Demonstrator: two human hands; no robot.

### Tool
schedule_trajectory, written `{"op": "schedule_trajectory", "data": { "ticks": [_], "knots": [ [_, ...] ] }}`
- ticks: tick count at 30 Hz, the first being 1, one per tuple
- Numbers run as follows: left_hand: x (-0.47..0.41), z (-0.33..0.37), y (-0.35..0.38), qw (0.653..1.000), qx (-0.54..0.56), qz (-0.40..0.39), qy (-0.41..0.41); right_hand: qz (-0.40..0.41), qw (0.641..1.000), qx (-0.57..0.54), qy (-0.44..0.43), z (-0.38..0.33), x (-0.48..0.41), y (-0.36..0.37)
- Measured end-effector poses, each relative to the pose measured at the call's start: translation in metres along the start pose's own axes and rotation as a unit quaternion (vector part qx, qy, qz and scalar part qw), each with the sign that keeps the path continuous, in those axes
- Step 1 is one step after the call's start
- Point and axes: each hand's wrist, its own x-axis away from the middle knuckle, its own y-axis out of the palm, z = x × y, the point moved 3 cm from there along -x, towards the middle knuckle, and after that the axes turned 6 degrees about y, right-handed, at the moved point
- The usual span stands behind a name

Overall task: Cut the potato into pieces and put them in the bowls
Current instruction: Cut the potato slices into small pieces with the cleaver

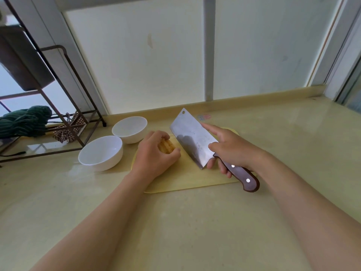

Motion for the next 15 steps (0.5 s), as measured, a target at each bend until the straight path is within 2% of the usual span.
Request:
{"op": "schedule_trajectory", "data": {
  "ticks": [5,15],
  "knots": [
    [-0.002,0.007,0.004,0.998,-0.05,-0.036,-0.023,0.013,1.0,-0.003,-0.013,-0.003,0.004,-0.008],
    [-0.017,0.026,0.009,0.976,-0.176,-0.097,-0.081,0.094,0.994,-0.045,-0.026,-0.001,0.021,-0.04]
  ]
}}
